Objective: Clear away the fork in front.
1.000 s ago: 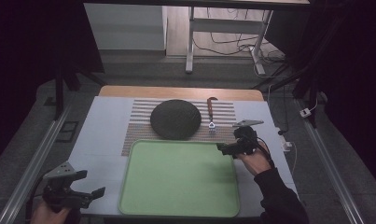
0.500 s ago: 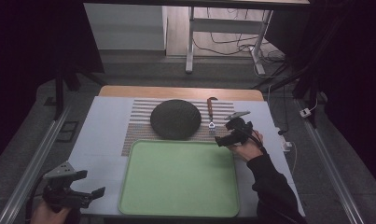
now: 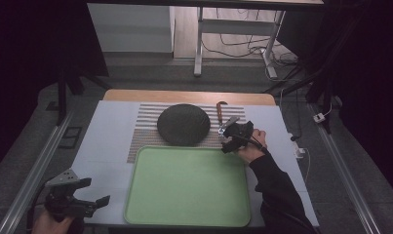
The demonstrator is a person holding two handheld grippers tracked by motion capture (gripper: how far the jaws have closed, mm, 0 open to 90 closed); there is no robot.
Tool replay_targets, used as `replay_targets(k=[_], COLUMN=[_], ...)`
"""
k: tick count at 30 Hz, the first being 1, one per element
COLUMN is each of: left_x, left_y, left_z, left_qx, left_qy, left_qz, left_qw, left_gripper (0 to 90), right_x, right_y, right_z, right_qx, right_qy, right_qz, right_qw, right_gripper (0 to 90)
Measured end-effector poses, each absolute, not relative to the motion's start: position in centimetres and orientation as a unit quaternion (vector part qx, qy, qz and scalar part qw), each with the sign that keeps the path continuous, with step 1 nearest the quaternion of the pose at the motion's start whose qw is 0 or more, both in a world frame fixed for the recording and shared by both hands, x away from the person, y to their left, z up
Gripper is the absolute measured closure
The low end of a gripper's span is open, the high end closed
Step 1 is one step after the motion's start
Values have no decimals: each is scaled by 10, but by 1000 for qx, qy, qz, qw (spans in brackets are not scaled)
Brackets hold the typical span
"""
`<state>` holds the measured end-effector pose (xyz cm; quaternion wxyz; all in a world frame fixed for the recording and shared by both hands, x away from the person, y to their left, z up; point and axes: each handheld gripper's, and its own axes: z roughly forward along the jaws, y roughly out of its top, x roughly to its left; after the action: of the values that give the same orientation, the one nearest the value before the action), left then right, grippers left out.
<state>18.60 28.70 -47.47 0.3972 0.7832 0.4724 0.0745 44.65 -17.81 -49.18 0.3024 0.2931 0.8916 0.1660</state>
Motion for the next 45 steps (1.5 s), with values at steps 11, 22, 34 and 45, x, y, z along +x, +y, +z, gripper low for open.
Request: replay_targets(k=[11, 22, 34, 45], left_x=[186, 186, 185, 184], left_y=[287, 287, 287, 285], left_z=[-475, -475, -475, -474], left_qx=[784, 784, 785, 786], left_qy=[472, 472, 471, 469], left_qz=[74, 75, 75, 80], left_qw=[397, 396, 396, 396], left_gripper=[0, 0, 0, 0], right_x=[450, 443, 433, 419], right_y=[-158, -141, -142, -159], right_z=[-507, -521, -510, -481], right_qx=[185, 83, 56, 117], right_qy=[915, 922, 909, 906], right_qz=[94, 37, 40, 115], right_qw=[346, 375, 412, 390], right_gripper=[334, 820, 900, 900])
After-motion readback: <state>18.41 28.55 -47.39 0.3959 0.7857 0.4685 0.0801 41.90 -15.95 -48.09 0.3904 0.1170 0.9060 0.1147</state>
